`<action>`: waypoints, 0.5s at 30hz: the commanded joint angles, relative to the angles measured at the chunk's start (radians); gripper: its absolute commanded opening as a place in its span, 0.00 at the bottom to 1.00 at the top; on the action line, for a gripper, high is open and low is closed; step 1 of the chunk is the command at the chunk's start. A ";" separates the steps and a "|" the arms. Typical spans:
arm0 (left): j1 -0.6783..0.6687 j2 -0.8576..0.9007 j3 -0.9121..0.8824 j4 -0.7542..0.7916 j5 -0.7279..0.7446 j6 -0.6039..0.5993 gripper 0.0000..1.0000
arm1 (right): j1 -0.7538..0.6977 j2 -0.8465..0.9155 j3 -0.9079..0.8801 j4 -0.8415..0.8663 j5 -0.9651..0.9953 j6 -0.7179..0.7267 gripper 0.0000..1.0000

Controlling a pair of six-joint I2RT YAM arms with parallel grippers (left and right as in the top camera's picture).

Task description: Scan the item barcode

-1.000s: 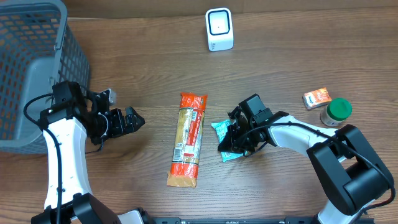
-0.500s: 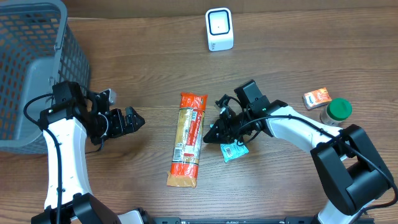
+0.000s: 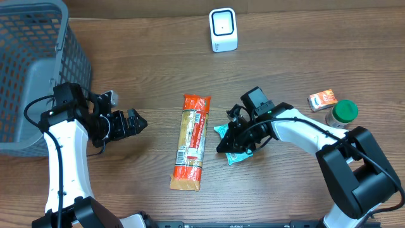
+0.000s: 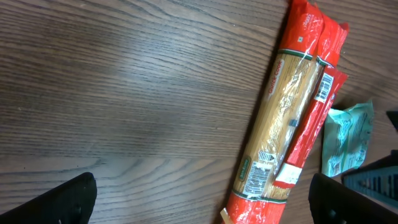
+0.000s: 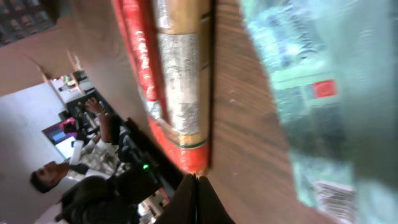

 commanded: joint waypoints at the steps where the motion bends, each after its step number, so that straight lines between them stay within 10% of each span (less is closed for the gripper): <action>1: -0.007 0.004 0.000 0.001 0.015 0.015 1.00 | 0.001 0.009 -0.069 0.045 0.041 0.045 0.04; 15: -0.007 0.004 0.000 0.000 0.015 0.015 1.00 | -0.010 0.032 -0.170 0.215 0.005 0.196 0.04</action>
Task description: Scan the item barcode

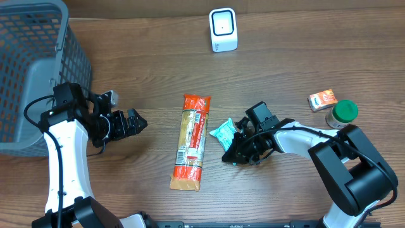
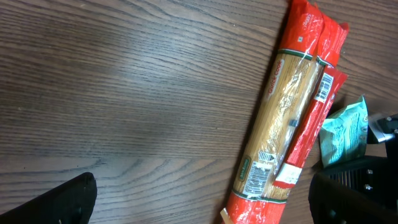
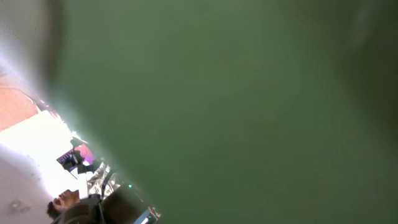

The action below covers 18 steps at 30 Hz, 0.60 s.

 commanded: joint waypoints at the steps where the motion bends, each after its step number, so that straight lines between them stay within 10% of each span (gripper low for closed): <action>1: -0.007 0.004 0.000 0.001 0.014 0.015 1.00 | -0.009 0.007 0.013 0.000 -0.054 0.000 0.04; 8: -0.007 0.004 0.000 0.001 0.015 0.015 1.00 | -0.009 -0.037 0.156 -0.053 -0.226 -0.134 0.04; 18: -0.007 0.004 0.000 0.001 0.014 0.015 1.00 | -0.045 -0.134 0.263 -0.248 0.084 -0.306 0.11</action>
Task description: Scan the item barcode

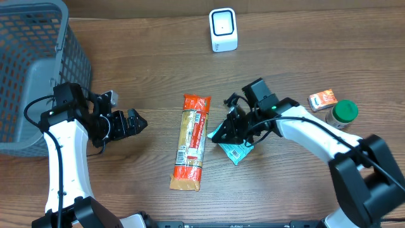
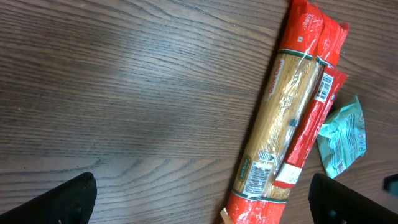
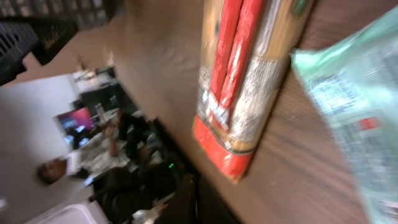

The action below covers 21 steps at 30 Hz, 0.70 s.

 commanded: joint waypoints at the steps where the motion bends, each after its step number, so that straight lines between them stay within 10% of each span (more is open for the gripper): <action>1: -0.007 0.004 0.000 0.001 0.014 0.015 1.00 | -0.034 -0.028 0.019 -0.035 0.173 -0.091 0.20; 8: -0.007 0.004 0.000 0.000 0.014 0.015 1.00 | -0.075 -0.028 0.019 -0.196 0.427 -0.349 0.52; 21: -0.007 0.004 0.000 0.000 0.014 0.015 1.00 | -0.074 -0.007 -0.039 -0.169 0.686 -0.373 0.52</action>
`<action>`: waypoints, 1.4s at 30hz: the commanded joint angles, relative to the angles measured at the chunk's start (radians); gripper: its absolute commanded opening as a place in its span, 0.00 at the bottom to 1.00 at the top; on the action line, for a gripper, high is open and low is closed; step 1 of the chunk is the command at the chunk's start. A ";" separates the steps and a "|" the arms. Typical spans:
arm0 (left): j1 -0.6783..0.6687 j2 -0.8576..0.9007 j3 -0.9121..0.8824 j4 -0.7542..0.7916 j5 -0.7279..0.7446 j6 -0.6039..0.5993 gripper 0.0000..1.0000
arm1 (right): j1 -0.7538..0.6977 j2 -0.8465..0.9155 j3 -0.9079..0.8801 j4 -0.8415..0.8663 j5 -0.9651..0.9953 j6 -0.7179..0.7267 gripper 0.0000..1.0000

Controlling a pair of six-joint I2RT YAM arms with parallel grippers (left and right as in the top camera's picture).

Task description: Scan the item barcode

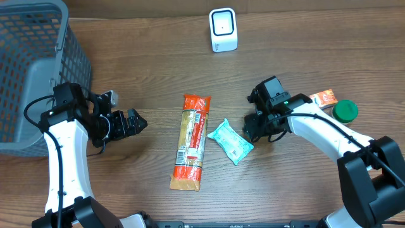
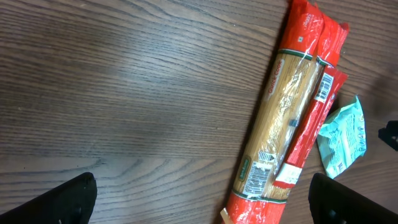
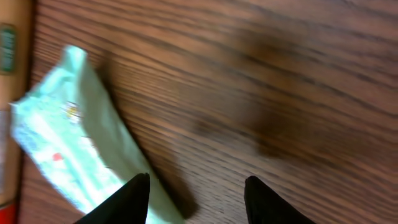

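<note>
A teal snack packet (image 1: 230, 141) lies flat on the wooden table, just right of a long red pasta package (image 1: 192, 140). My right gripper (image 1: 256, 128) stands open just right of the packet, nothing between its fingers. In the right wrist view the packet (image 3: 65, 149) lies left of the open gripper (image 3: 199, 199), close to the left fingertip (image 3: 135, 198). The white scanner (image 1: 223, 30) stands at the back centre. My left gripper (image 1: 136, 121) is open left of the pasta; its wrist view shows the pasta (image 2: 292, 118) and the packet (image 2: 345, 137) beyond.
A grey mesh basket (image 1: 31, 69) fills the back left corner. At the right, near my right arm, sit an orange box (image 1: 323, 98) and a green-lidded jar (image 1: 345, 112).
My right gripper was shut at the packet's left end beside the pasta. It is now open and to the packet's right, and the packet lies flat. The left arm has not moved.
My right gripper was low over the teal packet next to the pasta. Then the packet stood tilted up at its fingers, then hung from them. Now the packet lies flat, let go, with the gripper drawn back to the right. The left gripper stayed put, open.
</note>
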 commanded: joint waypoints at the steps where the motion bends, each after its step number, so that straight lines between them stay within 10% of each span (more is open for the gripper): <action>1: -0.007 0.004 0.000 0.001 0.014 0.015 1.00 | 0.002 0.010 -0.019 -0.017 0.024 -0.018 0.52; 18: -0.007 0.004 0.000 0.001 0.015 0.015 0.99 | 0.014 0.019 -0.019 -0.184 -0.246 -0.018 0.53; 42: -0.007 0.004 0.000 0.001 0.014 0.015 1.00 | 0.021 0.020 -0.019 0.026 -0.207 -0.021 0.77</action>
